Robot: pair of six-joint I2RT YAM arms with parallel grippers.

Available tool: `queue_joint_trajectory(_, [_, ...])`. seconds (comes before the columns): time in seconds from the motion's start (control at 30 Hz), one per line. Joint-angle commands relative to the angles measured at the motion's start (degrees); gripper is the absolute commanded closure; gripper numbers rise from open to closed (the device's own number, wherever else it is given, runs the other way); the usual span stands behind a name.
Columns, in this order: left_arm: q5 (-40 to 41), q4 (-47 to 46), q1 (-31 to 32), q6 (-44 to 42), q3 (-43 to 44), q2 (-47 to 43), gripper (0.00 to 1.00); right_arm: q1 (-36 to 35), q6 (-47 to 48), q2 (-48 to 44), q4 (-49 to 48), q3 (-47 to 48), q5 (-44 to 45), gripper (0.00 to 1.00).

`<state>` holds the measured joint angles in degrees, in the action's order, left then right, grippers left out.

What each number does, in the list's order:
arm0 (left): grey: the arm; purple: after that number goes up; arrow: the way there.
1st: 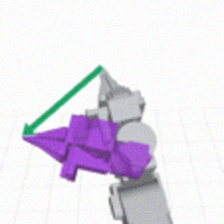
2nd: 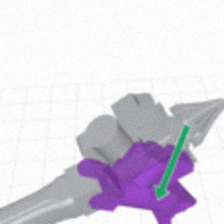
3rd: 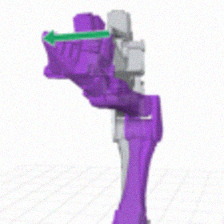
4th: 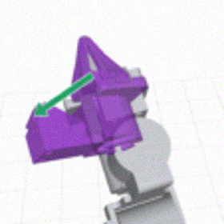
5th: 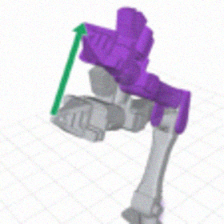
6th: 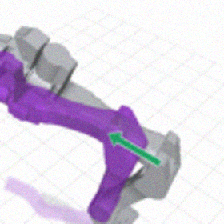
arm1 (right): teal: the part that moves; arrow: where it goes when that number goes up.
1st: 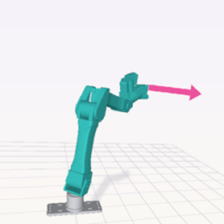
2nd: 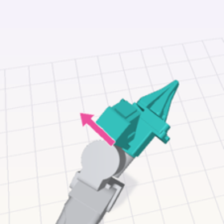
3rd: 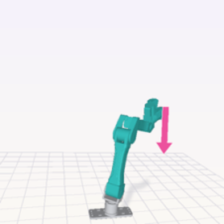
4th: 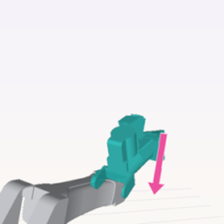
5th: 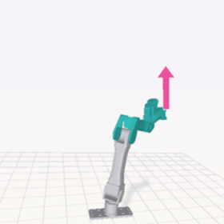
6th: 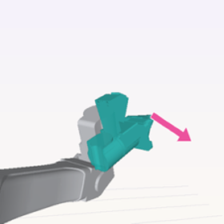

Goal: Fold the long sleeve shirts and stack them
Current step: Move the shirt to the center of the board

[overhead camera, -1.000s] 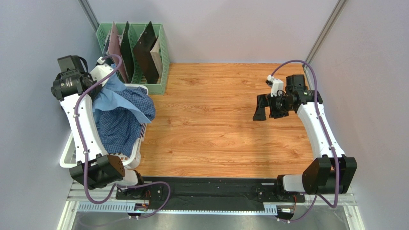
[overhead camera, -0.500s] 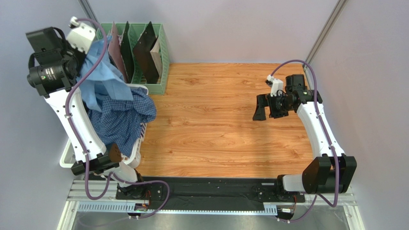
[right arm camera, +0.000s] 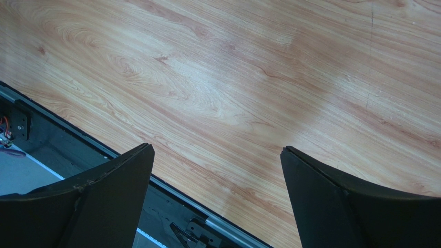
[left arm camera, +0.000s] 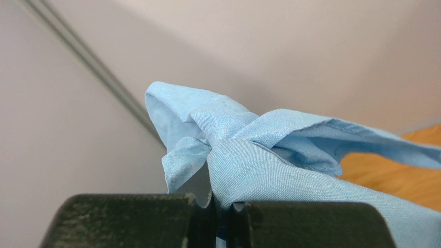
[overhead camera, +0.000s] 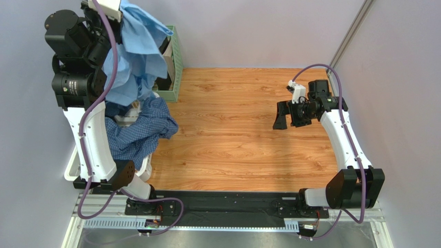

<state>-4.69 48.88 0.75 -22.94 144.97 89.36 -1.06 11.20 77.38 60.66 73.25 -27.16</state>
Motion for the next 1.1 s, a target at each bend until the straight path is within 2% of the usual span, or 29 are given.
queue_joint_trajectory(0.0, [-1.1,-24.4,3.29,14.48,2.78,-0.95,1.0,0.09,-0.22,-1.97,-0.37,1.28,1.23,0.0])
queue_joint_trajectory(0.17, [-15.07,-38.32,5.47,34.84,1.11,1.5,1.0,0.18,0.05,-2.59,-0.81,0.31,2.28,0.0])
queue_joint_trajectory(0.2, [-16.31,-40.08,7.05,35.67,1.54,2.13,1.0,0.18,-0.04,-2.68,-0.9,0.31,2.37,0.0])
queue_joint_trajectory(0.37, [-20.36,-40.01,19.26,33.93,1.29,5.73,1.0,1.92,-0.57,-2.33,-0.99,1.28,1.67,0.0])
queue_joint_trajectory(0.5, [-19.93,-41.76,24.55,33.13,1.63,8.72,1.0,3.69,-0.83,-1.97,-0.72,2.68,0.53,0.0])
queue_joint_trajectory(0.7, [-16.07,-47.9,31.58,32.52,11.73,16.89,1.0,5.63,-1.01,-0.31,-0.81,3.39,-0.97,0.0])
queue_joint_trajectory(0.87, [-6.83,-61.42,37.73,22.97,11.39,17.77,1.0,6.51,-1.18,0.31,-0.72,3.3,-1.14,0.0])
queue_joint_trajectory(0.97, [-5.25,-66.88,40.2,16.37,11.39,18.39,1.0,6.77,-1.18,0.31,-0.81,3.12,-0.97,0.0])
queue_joint_trajectory(1.07, [-6.82,-66.56,41.61,14.94,10.61,19.27,1.0,6.95,-1.1,0.05,-0.81,3.82,-1.32,0.0])
